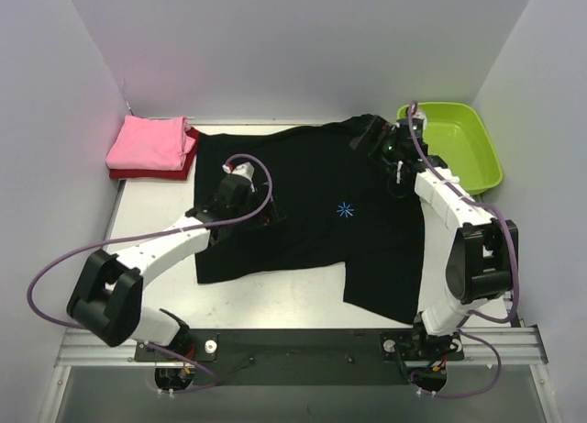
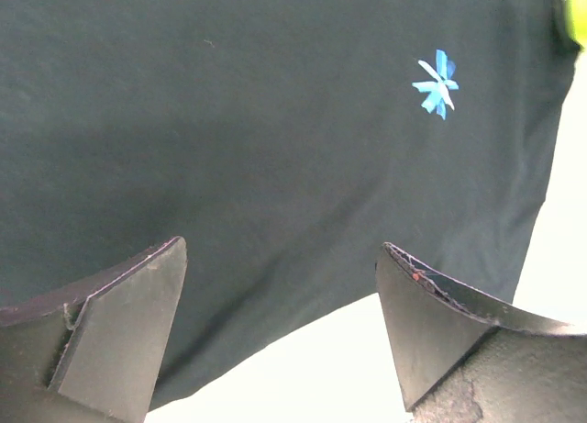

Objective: Fold and stack the t-shirts

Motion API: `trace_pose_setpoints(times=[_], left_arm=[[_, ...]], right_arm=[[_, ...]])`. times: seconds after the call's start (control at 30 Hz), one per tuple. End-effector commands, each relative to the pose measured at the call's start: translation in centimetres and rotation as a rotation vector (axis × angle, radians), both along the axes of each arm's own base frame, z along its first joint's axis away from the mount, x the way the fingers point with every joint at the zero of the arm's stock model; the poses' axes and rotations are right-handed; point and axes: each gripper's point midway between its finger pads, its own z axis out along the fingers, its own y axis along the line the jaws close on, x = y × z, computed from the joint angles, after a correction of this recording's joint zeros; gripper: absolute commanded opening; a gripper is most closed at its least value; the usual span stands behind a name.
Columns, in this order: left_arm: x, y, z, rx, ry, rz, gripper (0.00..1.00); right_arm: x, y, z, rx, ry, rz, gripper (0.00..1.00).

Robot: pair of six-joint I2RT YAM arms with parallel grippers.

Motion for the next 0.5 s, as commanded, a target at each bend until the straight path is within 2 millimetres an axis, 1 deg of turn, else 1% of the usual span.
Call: trace_pose_setpoints(times=[0.0,0.03,0.07,0.1,0.13,0.17,0.2,0.23,0.27,0.3,0.33,0.37,0.4,0.43,0.47], left_arm=[[3.1,2.5,0.4,0.121,0.023,0.081,0.96],[3.1,3.0,0.1,0.141,0.037,0.096,0.97],[2.8,3.8,-0.2,0.152,0.062,0.115,0.97],[2.4,4.4,-0.8,0.170,0.080,0.137,0.97],[1.9,4.9,-1.2,0.176,0.097,0.153,0.97],[1.3,5.2,-0.9,0.171,0.103,0.165,0.97],[0.2,5.9,-2.1,0.183,0.136,0.174,0.97],[-0.4,6.1,-2.5,0.177,0.148,0.189,0.97],[-0.9,6.1,-2.0,0.140,0.136,0.195,0.97],[-1.5,6.2,-2.3,0.126,0.139,0.195,0.97],[-2.9,6.7,-3.7,0.130,0.169,0.191,0.98],[-3.2,6.7,-3.1,0.104,0.145,0.193,0.97],[-3.6,6.9,-3.1,0.104,0.140,0.191,0.98],[-4.2,7.4,-3.2,0.112,0.138,0.196,0.97],[-4.6,7.3,-3.2,0.116,0.133,0.174,0.98]], right_arm=[[-8.5,-0.3,-3.4,-0.232,0.262,0.049,1.00],[-9.7,-0.3,-3.7,-0.264,0.280,0.052,1.00],[-11.9,-0.7,-5.3,-0.294,0.338,0.057,1.00],[-13.4,-0.3,-4.6,-0.301,0.318,0.069,1.00],[-14.4,-0.5,-4.9,-0.307,0.333,0.060,1.00],[-16.0,-1.0,-5.5,-0.330,0.372,0.065,1.00],[-17.5,-1.8,-5.8,-0.362,0.377,0.045,1.00],[-18.2,-2.7,-6.0,-0.394,0.380,-0.012,1.00],[-19.5,-3.7,-6.5,-0.431,0.402,-0.048,1.00],[-20.3,-4.3,-5.6,-0.436,0.367,-0.082,1.00],[-21.5,-4.3,-6.5,-0.466,0.369,-0.073,1.00],[-21.8,-5.0,-6.4,-0.496,0.344,-0.111,1.00],[-22.3,-5.0,-5.5,-0.486,0.302,-0.124,1.00],[-23.0,-4.8,-5.8,-0.493,0.295,-0.116,1.00],[-23.3,-4.6,-5.8,-0.483,0.290,-0.101,1.00]])
